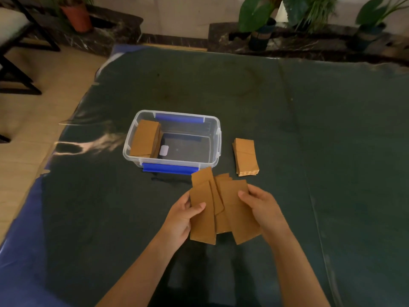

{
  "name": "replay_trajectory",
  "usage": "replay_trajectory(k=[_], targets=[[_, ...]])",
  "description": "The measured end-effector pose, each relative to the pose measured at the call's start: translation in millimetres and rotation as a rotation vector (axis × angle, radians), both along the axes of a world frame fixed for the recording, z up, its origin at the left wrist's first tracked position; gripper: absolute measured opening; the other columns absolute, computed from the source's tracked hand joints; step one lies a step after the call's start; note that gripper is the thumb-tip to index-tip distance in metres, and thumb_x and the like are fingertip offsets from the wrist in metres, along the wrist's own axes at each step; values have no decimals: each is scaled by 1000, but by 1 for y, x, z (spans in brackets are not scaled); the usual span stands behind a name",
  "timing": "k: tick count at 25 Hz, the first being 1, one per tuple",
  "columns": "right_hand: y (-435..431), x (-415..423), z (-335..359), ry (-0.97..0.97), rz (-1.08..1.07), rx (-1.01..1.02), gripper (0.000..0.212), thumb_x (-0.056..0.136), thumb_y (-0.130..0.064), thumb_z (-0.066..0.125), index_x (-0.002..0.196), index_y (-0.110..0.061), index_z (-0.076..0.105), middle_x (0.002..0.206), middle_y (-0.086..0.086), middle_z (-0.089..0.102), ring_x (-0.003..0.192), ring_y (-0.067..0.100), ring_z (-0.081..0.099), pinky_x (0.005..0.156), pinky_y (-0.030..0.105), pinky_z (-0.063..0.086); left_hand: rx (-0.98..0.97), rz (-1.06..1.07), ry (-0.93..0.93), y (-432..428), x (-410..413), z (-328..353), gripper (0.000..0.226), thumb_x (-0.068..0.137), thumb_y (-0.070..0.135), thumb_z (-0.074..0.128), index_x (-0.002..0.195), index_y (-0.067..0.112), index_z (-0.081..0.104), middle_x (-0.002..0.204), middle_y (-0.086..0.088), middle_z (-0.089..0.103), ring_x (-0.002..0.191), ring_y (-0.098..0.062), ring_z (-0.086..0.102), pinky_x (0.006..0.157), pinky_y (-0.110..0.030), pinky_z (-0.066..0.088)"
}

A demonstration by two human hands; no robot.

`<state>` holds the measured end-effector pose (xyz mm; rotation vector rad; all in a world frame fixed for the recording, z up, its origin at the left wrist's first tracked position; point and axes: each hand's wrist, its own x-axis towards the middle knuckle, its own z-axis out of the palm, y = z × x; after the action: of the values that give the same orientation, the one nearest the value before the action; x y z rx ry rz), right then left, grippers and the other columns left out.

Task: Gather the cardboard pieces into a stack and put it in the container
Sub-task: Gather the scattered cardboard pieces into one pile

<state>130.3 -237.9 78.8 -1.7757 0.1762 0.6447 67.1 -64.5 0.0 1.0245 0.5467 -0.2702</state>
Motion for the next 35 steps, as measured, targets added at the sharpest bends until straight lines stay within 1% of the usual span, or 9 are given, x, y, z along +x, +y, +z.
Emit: replay_trajectory(k=[2,7,11,14,22,25,27,31,35], targets=[[-3,3,-5,-42,-46,-19,18,95,-25,46,103,-26,62,108,-1,63,90,12,59,70,27,45,-27,-59,-13,-19,9,1,55,73,20,73,122,27,49,117,-1,65,108,-23,62,83,-41,51],[-9,17,-24,-135,-43,-184,44,97,-40,28,139,-27,30,126,-2,47,106,17,50,90,36,39,32,-91,5,-48,37,3,65,72,31,73,125,37,37,121,3,57,108,-21,58,75,-37,50],[-32,41,-30,-28,-54,-58,35,98,-39,32,128,-29,47,123,-2,58,100,10,55,79,29,44,9,-90,8,-57,56,2,69,69,30,73,127,34,37,121,2,57,109,-22,57,76,-38,50],[-47,58,-32,7,-69,106,30,96,-46,33,112,-47,57,118,-9,63,105,13,59,91,39,49,-18,-87,-12,-64,71,0,68,69,29,72,127,34,37,123,1,57,111,-24,56,82,-42,49],[-62,95,-47,157,-107,367,33,97,-44,32,118,-43,57,123,-4,63,109,19,62,91,48,52,204,-150,-27,-68,110,0,72,74,38,66,134,32,27,132,0,48,116,-25,51,101,-58,39],[-67,110,-46,202,-100,515,36,97,-42,31,127,-36,52,128,-3,61,113,18,61,86,41,55,280,-147,-7,-67,126,0,65,82,32,63,136,31,26,135,0,46,119,-27,48,103,-59,36],[-56,117,-48,157,-64,425,35,98,-43,30,128,-41,48,127,-6,61,111,16,62,83,35,55,314,-123,3,-69,137,-1,60,86,31,59,135,31,24,135,-1,45,119,-27,48,102,-58,37],[-20,120,-60,-68,-146,64,39,98,-35,32,136,-43,35,135,-7,51,114,13,52,96,35,44,131,-66,-46,-87,152,1,46,88,46,47,131,35,31,126,3,54,108,-18,57,89,-43,49],[-7,134,-69,-144,-161,-38,55,96,-26,39,144,-35,15,142,0,45,122,20,49,100,38,41,280,-111,-98,-95,174,0,56,83,44,58,132,38,31,121,8,55,107,-14,57,87,-35,49]])
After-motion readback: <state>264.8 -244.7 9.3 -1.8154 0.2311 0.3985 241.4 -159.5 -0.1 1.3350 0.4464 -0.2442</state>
